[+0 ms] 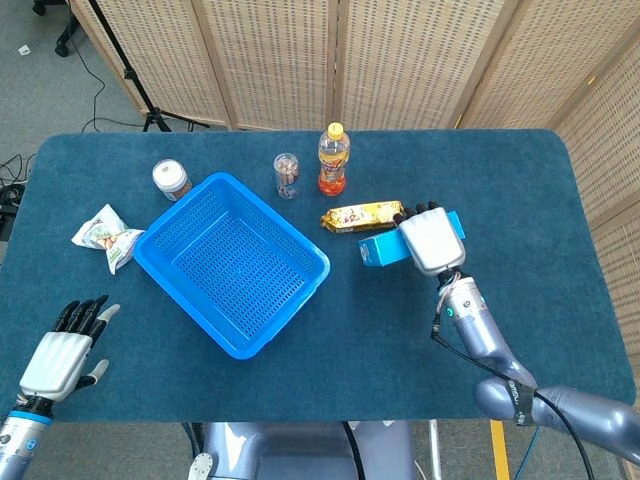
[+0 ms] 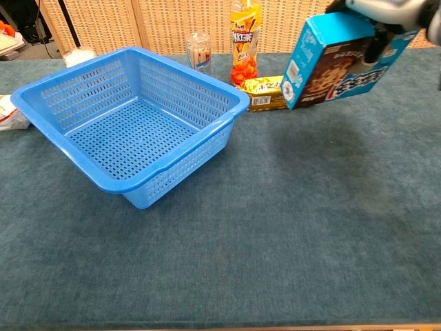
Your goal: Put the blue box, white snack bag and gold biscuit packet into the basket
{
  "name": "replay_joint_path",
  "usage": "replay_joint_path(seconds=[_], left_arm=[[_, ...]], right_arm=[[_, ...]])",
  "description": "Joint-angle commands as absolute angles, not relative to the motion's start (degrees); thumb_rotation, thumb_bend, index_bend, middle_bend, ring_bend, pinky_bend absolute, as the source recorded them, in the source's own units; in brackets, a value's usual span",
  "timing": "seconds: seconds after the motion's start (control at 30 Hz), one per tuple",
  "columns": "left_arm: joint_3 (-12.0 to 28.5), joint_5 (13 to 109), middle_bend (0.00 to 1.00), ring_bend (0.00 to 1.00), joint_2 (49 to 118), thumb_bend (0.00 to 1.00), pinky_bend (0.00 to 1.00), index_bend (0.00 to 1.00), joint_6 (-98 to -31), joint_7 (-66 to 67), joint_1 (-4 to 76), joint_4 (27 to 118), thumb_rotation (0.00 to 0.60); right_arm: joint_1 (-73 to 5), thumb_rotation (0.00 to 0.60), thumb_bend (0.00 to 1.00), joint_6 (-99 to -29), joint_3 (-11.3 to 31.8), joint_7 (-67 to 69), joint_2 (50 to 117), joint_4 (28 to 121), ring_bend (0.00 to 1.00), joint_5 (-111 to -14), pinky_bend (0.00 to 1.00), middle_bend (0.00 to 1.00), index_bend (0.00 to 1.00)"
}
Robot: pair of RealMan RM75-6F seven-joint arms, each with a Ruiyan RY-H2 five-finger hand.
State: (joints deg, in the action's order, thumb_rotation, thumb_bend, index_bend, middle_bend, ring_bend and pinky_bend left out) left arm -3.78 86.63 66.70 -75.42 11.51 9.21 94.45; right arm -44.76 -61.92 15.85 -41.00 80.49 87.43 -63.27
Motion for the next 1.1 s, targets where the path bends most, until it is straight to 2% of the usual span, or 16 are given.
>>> replay_joint_path(seconds=[0.03, 0.7, 0.9, 1.1], left_arm=[[-3.87, 86.82, 0.0, 0.0, 66.51, 0.31, 0.02, 0.0, -75.26, 10.91, 9.27, 94.36, 0.6], [-4.13, 87.63, 0.0, 0.0, 65.98, 0.31, 0.02, 0.0, -75.11, 9.92, 9.29, 94.67, 0.6], [-4.15, 87.75, 0.0, 0.0, 65.74, 0.31, 0.02, 0.0, -75.04, 9.57, 9.32, 94.75, 0.6], [-4.4, 88.38, 0.0, 0.0, 65.59, 0.31, 0.02, 0.0, -75.31, 10.06, 9.2, 95.2, 0.6]], right_arm=[[-47.1, 0.6, 0.26, -62.53, 16.8, -43.17, 83.04, 85.9, 0.48, -62.64, 0.45, 0.55, 0.69], [-54.83, 0.6, 0.25, -66.62, 20.52, -56.64, 85.3, 96.16, 0.48, -58.28, 0.45, 0.55, 0.69], [-57.59, 0.6, 0.24, -70.02, 21.39, -62.16, 88.34, 101.5, 0.48, -55.14, 0.45, 0.55, 0.69], [-59.66, 0.6, 0.23, -72.16, 20.35, -65.48, 91.33, 103.49, 0.48, -53.46, 0.45, 0.55, 0.69]])
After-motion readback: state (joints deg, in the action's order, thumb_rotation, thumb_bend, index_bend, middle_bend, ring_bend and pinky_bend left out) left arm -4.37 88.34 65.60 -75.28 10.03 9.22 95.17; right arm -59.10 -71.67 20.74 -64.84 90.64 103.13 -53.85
